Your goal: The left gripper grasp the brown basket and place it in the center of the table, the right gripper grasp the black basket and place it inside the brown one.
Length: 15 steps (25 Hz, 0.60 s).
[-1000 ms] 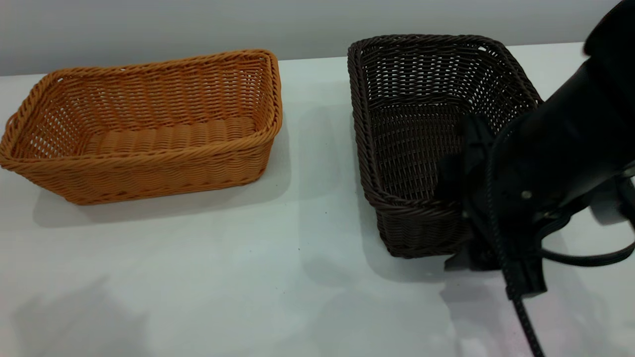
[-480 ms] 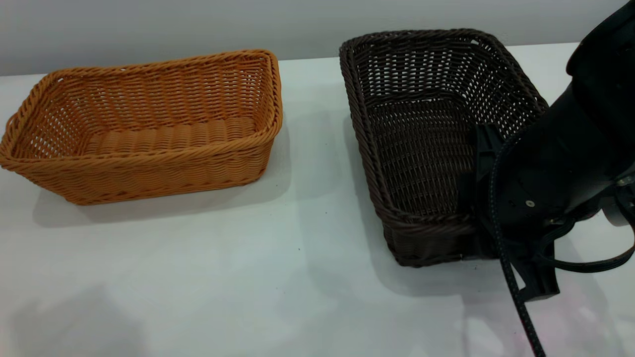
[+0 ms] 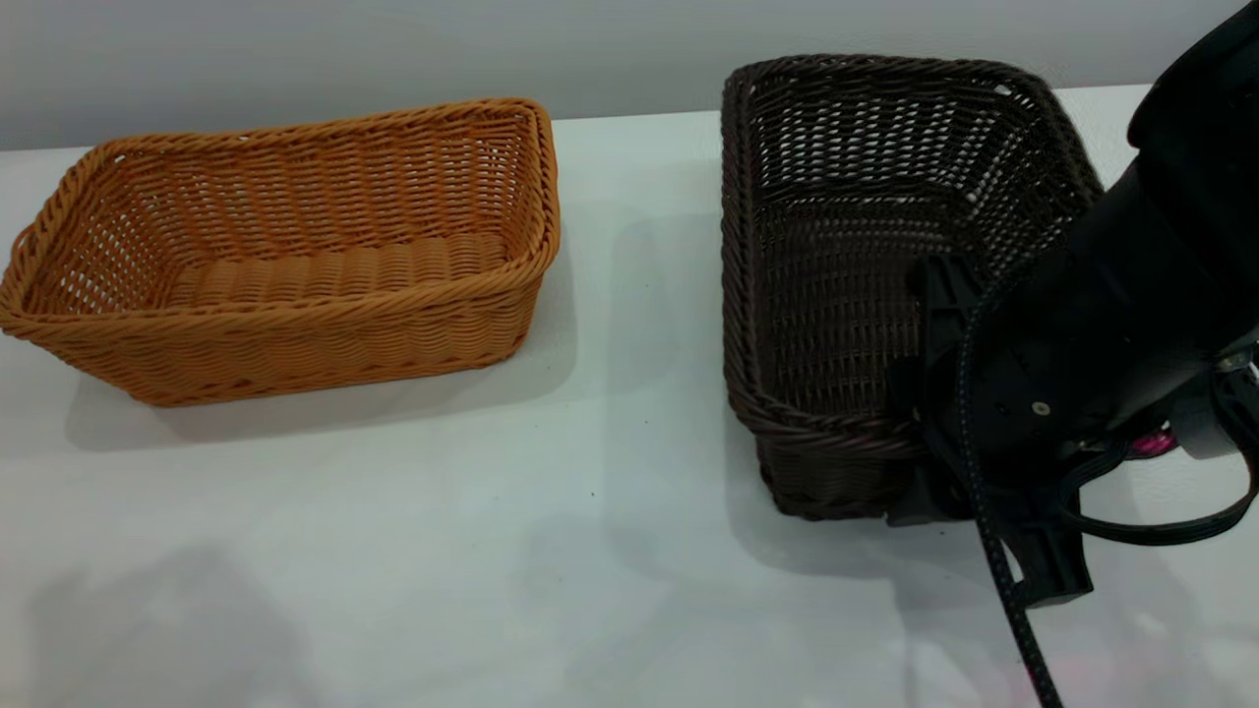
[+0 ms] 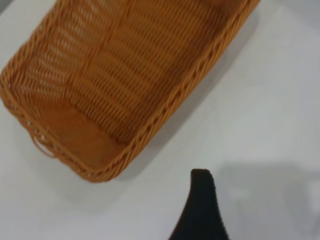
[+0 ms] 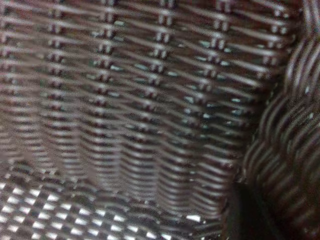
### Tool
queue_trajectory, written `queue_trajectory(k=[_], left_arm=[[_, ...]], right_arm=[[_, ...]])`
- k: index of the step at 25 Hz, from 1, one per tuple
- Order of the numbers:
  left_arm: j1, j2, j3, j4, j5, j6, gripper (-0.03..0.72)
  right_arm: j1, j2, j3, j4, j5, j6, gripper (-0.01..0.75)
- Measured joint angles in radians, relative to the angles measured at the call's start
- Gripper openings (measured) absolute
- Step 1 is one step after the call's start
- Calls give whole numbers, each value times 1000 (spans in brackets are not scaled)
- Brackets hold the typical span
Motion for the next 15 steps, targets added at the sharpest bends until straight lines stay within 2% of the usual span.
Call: queue_trajectory(k=[8,15], left_arm=[[0,225,0,30,-63,40,508],[0,383,0,66,-160,113,508]], right_arm=[[-49,-35,0,-29,47,-196,225],[-80,-111,1,-26,-2,-232,225]])
